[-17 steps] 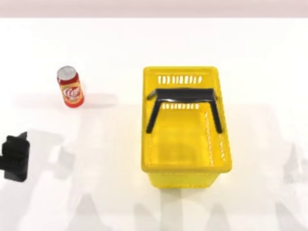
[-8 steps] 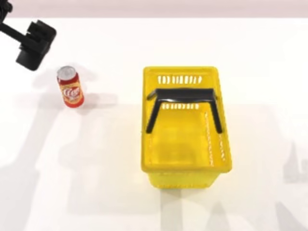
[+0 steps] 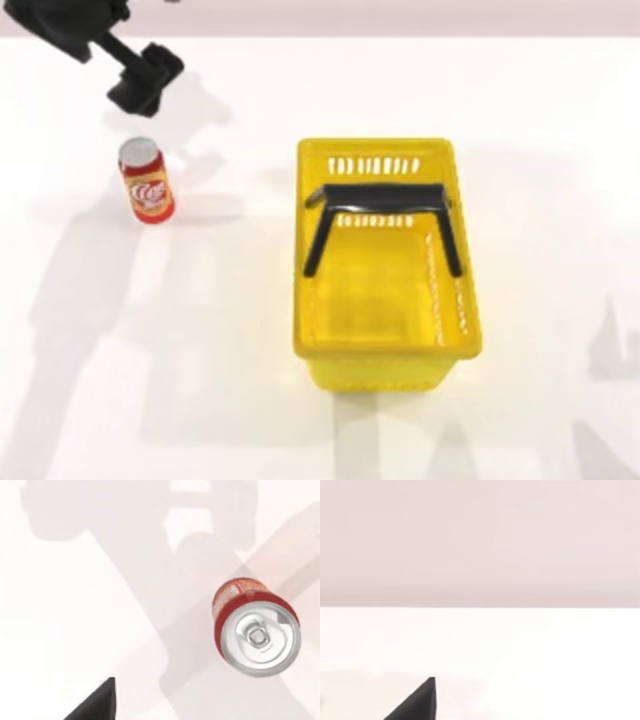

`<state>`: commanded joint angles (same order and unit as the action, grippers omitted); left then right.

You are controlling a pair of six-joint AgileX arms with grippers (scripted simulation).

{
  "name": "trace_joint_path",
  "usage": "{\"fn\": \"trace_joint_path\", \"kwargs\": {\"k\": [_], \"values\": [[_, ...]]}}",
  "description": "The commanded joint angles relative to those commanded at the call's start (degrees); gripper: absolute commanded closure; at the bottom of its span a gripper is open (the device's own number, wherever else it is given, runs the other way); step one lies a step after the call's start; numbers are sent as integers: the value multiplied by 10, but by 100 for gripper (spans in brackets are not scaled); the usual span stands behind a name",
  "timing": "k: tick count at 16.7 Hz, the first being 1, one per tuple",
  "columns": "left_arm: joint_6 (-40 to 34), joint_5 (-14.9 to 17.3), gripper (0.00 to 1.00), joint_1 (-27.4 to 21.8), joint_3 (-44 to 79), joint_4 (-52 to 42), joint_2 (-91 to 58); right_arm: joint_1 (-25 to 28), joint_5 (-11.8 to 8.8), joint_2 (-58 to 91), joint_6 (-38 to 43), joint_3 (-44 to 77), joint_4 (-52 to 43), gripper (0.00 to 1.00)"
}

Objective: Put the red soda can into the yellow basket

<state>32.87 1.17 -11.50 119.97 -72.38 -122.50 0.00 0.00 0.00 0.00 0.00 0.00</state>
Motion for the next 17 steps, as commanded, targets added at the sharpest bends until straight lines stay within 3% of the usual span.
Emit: {"fn": "trace_joint_path", "kwargs": {"k": [7, 13, 17], "values": [[33, -9, 0, 4, 90, -86, -153, 0, 0, 0, 0, 0, 0, 0], [32, -9, 0, 2, 87, -83, -154, 0, 0, 0, 0, 0, 0, 0], [33, -9, 0, 3, 28, -24, -153, 0, 0, 0, 0, 0, 0, 0]]}}
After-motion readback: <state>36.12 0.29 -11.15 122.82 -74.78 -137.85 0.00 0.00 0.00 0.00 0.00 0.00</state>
